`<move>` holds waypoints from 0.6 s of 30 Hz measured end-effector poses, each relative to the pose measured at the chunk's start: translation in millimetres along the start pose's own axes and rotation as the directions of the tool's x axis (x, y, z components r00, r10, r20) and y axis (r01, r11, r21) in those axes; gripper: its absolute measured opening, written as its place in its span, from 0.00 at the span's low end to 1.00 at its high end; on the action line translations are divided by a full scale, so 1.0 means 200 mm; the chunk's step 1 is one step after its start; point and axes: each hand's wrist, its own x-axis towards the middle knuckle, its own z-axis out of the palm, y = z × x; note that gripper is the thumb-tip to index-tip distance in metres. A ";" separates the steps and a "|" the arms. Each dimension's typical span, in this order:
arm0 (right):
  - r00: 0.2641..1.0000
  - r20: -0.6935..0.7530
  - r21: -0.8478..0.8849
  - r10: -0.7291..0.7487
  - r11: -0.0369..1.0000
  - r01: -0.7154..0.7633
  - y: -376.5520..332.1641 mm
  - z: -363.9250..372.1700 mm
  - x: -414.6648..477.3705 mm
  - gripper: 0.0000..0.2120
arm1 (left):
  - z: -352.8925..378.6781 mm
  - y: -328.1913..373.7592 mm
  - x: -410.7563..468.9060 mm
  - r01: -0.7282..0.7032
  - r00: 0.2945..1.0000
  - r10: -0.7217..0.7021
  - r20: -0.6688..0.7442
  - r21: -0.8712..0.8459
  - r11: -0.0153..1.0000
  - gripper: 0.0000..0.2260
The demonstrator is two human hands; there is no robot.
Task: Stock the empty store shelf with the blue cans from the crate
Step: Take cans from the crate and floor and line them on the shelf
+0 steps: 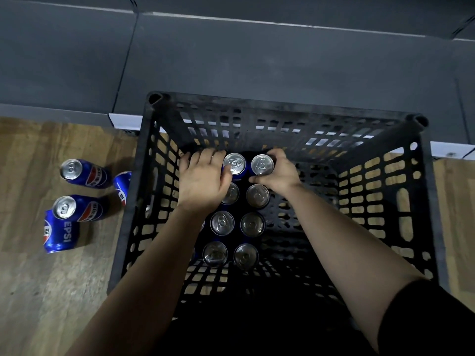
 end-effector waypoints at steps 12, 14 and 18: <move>0.994 -0.091 0.133 -0.064 0.988 0.076 0.00 0.04 -0.02 0.31 | 0.00 0.01 -0.01 -0.007 1.000 0.007 0.005 0.019 1.000 0.21; 0.997 -0.080 0.199 -0.013 0.980 0.028 0.00 0.05 -0.02 0.31 | -0.01 0.00 -0.01 -0.003 1.000 0.002 0.011 0.018 1.000 0.21; 0.998 -0.063 0.230 0.024 0.973 -0.008 0.00 0.06 0.00 0.34 | 0.00 -0.02 -0.02 0.008 1.000 -0.008 0.022 0.020 1.000 0.21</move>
